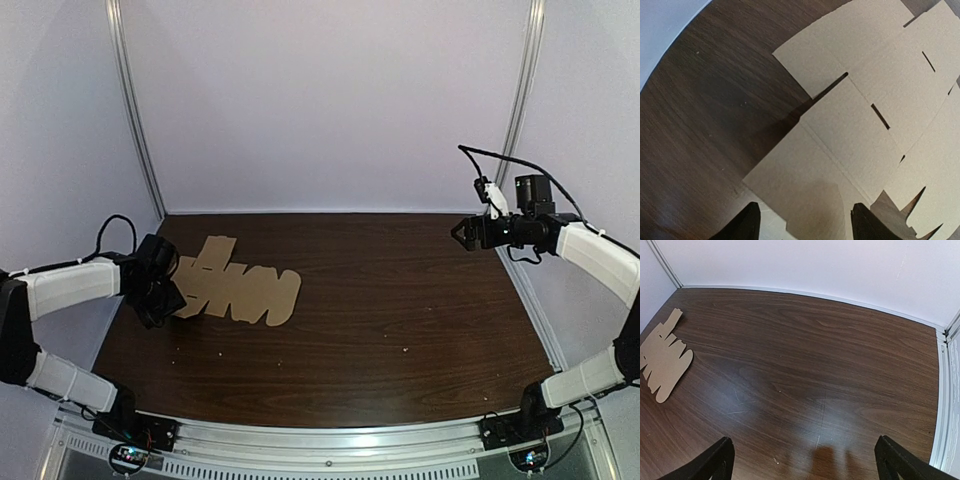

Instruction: Fold the paper box

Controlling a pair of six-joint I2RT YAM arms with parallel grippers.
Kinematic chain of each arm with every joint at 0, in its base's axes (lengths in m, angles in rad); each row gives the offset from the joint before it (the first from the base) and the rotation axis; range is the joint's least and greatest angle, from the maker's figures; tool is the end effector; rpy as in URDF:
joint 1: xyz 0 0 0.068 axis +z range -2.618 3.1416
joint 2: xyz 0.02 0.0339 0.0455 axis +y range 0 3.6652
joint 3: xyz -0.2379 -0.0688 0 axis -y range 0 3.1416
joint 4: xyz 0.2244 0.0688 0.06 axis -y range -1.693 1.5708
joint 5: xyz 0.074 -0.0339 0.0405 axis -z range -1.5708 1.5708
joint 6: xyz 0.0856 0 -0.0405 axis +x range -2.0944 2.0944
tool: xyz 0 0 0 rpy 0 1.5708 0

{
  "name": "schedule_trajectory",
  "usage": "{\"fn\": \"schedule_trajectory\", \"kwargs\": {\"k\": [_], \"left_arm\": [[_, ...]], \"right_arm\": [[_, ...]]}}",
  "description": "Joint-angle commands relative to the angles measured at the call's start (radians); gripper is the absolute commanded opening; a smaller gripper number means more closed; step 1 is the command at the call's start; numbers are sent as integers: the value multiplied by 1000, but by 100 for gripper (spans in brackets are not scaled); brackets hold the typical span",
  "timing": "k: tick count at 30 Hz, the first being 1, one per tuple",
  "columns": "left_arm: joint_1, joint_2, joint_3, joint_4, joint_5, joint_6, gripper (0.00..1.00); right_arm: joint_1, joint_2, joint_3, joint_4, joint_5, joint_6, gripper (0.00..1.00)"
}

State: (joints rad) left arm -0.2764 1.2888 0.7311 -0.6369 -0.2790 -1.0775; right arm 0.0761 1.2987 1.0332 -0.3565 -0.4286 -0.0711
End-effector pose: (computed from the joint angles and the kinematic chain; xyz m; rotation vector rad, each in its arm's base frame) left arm 0.2309 -0.0410 0.1288 -1.1095 2.4368 -0.0262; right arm 0.3082 0.0592 0.2532 -0.3983 2.1297 0.4714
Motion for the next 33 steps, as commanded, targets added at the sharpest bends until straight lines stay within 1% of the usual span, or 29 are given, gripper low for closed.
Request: {"fn": "schedule_trajectory", "kwargs": {"k": [1, 2, 4, 6, 11, 13, 16, 17, 19, 20, 22, 24, 28, 30, 33], "left_arm": [[21, 79, 5, 140, 18, -51, 61], [23, 96, 7, 153, 20, -51, 58], [23, 122, 12, 175, 18, -46, 50], [23, 134, 11, 197, 13, -41, 39], [23, 129, 42, 228, 8, 21, 7], [23, 129, 73, 245, 36, 86, 0], [16, 146, 148, 259, 116, 220, 0], [9, 155, 177, 256, 147, 290, 0], [-12, 162, 219, 258, 223, 366, 0], [-29, 162, 232, 274, 263, 400, 0], [-72, 160, 257, 305, 384, 473, 0], [-119, 164, 288, 315, 460, 558, 0], [-217, 173, 365, 259, 539, 752, 0], [-235, 176, 375, 246, 593, 807, 0], [-244, 182, 372, 251, 650, 846, 0]], "right_arm": [[-7, -28, -21, -15, -27, -17, 100], [-7, -32, -21, -15, -26, -18, 100], [-7, -36, -18, -14, -28, -17, 100], [-7, -42, -19, -14, -26, -20, 100], [-7, -50, -20, -21, -31, -33, 100], [-7, -51, -14, -38, -60, -50, 100], [-7, -45, 6, -65, -128, -75, 100], [-7, -41, 20, -83, -159, -92, 100], [-7, -24, 58, -125, -226, -113, 100], [-6, -8, 82, -149, -257, -121, 99], [-1, 20, 134, -208, -309, -141, 99], [15, 46, 204, -304, -347, -179, 98], [46, 86, 308, -428, -380, -242, 96], [63, 104, 343, -465, -388, -263, 96], [103, 146, 361, -484, -396, -278, 96]]}}
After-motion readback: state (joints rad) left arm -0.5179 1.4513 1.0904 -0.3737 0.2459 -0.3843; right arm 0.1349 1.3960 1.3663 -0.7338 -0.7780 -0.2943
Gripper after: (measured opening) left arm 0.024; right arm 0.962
